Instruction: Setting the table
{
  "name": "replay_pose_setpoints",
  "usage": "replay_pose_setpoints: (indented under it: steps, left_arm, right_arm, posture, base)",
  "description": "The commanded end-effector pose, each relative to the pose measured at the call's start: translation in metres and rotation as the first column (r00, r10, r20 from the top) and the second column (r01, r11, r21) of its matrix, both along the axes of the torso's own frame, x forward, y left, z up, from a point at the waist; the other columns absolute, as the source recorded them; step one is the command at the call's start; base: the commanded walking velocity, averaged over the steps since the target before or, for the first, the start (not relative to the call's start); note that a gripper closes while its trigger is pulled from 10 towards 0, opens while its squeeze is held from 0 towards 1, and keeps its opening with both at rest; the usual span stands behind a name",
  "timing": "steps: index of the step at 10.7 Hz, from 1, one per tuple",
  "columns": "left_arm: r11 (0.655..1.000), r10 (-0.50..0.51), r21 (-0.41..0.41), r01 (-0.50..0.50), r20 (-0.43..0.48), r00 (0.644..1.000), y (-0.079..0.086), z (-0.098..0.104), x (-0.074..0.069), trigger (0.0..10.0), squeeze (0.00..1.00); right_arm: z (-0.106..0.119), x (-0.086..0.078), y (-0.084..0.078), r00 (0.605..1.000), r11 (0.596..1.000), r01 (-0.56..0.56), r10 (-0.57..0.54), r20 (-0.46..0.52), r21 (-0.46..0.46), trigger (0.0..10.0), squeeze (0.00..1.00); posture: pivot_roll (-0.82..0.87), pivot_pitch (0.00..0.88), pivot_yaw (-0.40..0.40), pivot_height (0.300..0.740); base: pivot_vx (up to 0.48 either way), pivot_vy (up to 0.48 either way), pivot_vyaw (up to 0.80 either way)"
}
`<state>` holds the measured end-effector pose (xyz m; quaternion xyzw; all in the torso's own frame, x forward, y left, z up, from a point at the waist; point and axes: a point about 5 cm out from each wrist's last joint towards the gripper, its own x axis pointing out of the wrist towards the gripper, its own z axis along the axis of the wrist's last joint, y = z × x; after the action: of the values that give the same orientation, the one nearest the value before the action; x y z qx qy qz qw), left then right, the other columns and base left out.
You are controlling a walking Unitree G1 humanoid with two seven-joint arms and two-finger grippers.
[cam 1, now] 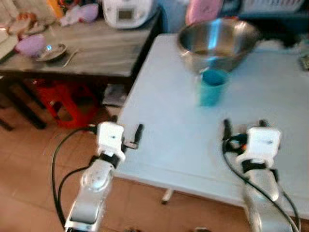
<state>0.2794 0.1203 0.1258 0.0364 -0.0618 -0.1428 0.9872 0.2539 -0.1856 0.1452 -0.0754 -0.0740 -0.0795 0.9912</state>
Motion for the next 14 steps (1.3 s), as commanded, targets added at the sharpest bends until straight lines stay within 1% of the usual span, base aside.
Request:
replay_pose_setpoints:
  steps: [1,2,7,9,10,11,12,14]
  left_arm:
    - [0.999,0.025,0.022,-0.025,-0.023,0.999,0.011,-0.006,-0.002,10.0,0.0]
    - [0.999,0.023,0.025,-0.023,-0.025,0.999,0.012,-0.006,-0.002,10.0,0.0]
    - [0.999,0.016,0.043,-0.015,-0.027,1.0,0.017,-0.008,-0.004,10.0,0.0]
    - [0.999,0.018,0.038,-0.017,-0.04,0.999,0.02,-0.011,-0.006,10.0,0.0]
    - [0.999,0.041,0.037,-0.039,-0.076,0.996,0.024,-0.015,-0.006,10.0,0.0]
    - [0.999,0.043,0.03,-0.041,-0.09,0.995,0.027,-0.017,-0.007,10.0,0.0]
    - [0.998,0.046,0.035,-0.044,-0.085,0.995,0.028,-0.017,-0.007,10.0,0.0]
    - [0.998,0.052,0.041,-0.049,-0.078,0.996,0.027,-0.016,-0.007,10.0,0.0]
  right_arm:
    - [0.0,-0.001,0.01,0.999,0.999,-0.037,0.037,0.005,0.009,10.0,0.0]
    - [0.0,-0.002,0.011,0.999,0.999,-0.046,0.046,0.004,0.006,10.0,0.0]
    - [-0.004,-0.006,0.018,0.996,0.996,-0.084,0.084,-0.015,0.004,10.0,0.0]
    - [-0.006,-0.004,0.026,0.988,0.989,-0.149,0.15,-0.031,0.014,10.0,0.0]
    - [-0.008,-0.005,0.031,0.983,0.984,-0.178,0.178,-0.041,0.017,10.0,0.0]
    - [-0.009,-0.006,0.03,0.983,0.984,-0.176,0.177,-0.043,0.015,10.0,0.0]
    - [-0.009,-0.006,0.028,0.985,0.986,-0.167,0.168,-0.044,0.016,10.0,0.0]
    - [-0.009,-0.005,0.028,0.985,0.986,-0.165,0.166,-0.043,0.018,10.0,0.0]
  posture:
    - [-0.15,0.142,0.12,0.74]
    - [-0.15,0.141,0.121,0.74]
    - [-0.15,0.141,0.122,0.74]
    - [-0.14,0.142,0.12,0.74]
    - [-0.14,0.144,0.116,0.74]
    - [-0.14,0.147,0.115,0.74]
    - [-0.14,0.149,0.115,0.74]
    - [-0.14,0.15,0.111,0.74]
  base:
    - [0.0,-0.319,0.0]
    - [0.0,-0.315,0.0]
    - [0.0,0.0,0.0]
    - [0.0,0.0,0.0]
    - [0.0,0.0,0.0]
    - [0.0,0.0,0.0]
    - [0.0,0.0,0.0]
    - [0.0,0.0,0.0]
